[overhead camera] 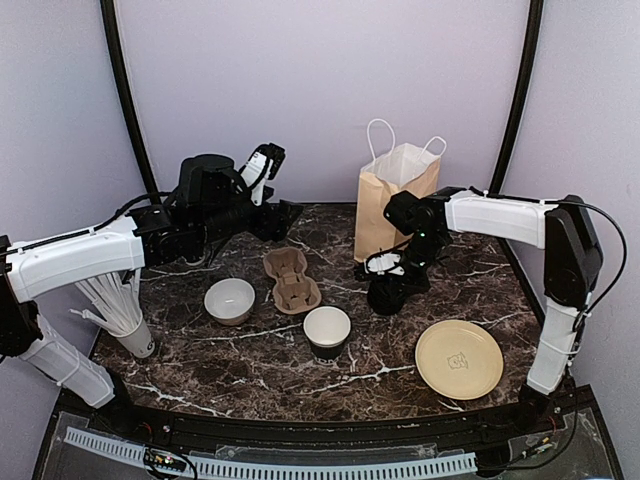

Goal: Pack the takeout coffee

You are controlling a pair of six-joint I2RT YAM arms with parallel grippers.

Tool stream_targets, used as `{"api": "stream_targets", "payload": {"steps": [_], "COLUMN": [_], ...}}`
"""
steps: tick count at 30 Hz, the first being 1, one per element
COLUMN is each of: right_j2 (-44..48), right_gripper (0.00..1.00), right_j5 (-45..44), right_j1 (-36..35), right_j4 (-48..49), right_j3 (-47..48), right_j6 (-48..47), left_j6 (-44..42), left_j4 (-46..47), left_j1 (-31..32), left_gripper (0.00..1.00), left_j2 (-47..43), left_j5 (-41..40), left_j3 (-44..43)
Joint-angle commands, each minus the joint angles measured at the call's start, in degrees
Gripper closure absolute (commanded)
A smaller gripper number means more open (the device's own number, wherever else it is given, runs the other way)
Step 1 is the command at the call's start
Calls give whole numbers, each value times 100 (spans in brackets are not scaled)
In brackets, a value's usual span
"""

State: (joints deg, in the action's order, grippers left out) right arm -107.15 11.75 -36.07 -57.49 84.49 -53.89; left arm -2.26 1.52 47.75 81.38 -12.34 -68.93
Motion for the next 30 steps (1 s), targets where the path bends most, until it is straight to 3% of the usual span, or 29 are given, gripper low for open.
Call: {"api": "stream_targets", "payload": {"steps": [1,11,17,21,24,26,29,30], "right_j2": [78,529,575,410,194,194,140,117], "right_gripper": [91,94,95,95,94,96,94,95], "right_j5": [-57,918,2124,1587,2004,1305,2129,1497], "right_j1": [-51,63,468,536,615,525,660,610], "right_j4": [-130,-624,-744,-503,-1046,-695,-1308,-1070], "right_j3": [180,769,956,731,921,828,1173,1183], "right_j6": [98,380,605,825,695,1109,816,1143], "left_j6": [-56,-249,-530,-648,-700,-736,-775,-784], "left_j4": [33,39,494,645,549,518,442,435], "left_j1": [-21,-16,36,66,67,71,76,70], "left_gripper": [23,24,21,20,21,21,21,21], "left_j2": [-48,-26,-183,-234,-173,-135,-78,-70], "left_j5": [107,213,925,1187,1148,1139,1200,1208], "left_j3": [72,81,431,541,493,482,441,435]}}
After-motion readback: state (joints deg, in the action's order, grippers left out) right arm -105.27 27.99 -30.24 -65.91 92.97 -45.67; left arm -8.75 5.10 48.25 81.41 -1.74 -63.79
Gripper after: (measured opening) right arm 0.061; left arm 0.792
